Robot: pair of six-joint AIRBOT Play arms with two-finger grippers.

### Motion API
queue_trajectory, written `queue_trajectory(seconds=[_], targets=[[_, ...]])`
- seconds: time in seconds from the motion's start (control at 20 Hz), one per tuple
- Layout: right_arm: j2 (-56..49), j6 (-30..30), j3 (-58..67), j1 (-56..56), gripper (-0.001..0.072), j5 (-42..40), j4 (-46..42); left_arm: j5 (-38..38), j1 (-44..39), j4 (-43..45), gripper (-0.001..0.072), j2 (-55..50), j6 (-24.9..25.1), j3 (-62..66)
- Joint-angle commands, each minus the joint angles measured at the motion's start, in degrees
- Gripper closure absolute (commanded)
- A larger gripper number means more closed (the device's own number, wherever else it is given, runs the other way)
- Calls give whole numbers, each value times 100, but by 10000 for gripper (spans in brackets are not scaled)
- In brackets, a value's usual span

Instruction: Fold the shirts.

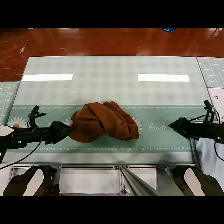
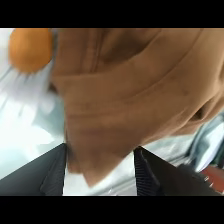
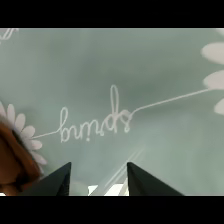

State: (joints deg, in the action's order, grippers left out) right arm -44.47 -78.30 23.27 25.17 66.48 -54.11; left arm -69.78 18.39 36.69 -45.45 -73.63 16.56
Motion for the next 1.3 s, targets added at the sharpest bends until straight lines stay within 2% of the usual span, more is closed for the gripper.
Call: queue_trajectory(seconds=[0.0, 0.1, 0.2, 0.35, 0.75, 1.05, 1.1, 1.15, 1.25], targets=[[-2, 125, -282, -540, 301, -157, 529, 708, -212, -837, 241, -470, 603, -22], [-61, -131, -286, -1272, 301, -553, 579, 1032, -557, -1093, 691, -852, 997, -20], [-225, -382, -286, -1917, 301, -925, 715, 1137, -793, -1257, 688, -1154, 1309, 26], [-625, -326, -286, -2538, 301, -1152, 1305, 1132, -824, -1270, 687, -1322, 1475, 94], [-1829, 87, -286, -3849, 301, -1685, 2468, 1126, -817, -1272, 688, -1325, 1578, 144], [-2470, 153, -114, -4631, 302, -2133, 3060, 1110, -817, -1274, 687, -1325, 1576, 144], [-2588, 227, -11, -4771, 328, -2256, 3222, 1110, -817, -1274, 687, -1325, 1576, 144], [-2686, 297, 116, -4872, 407, -2328, 3329, 1110, -817, -1274, 687, -1325, 1576, 144], [-2800, 739, 459, -5038, 674, -2330, 3429, 1110, -817, -1274, 687, -1325, 1576, 144]])
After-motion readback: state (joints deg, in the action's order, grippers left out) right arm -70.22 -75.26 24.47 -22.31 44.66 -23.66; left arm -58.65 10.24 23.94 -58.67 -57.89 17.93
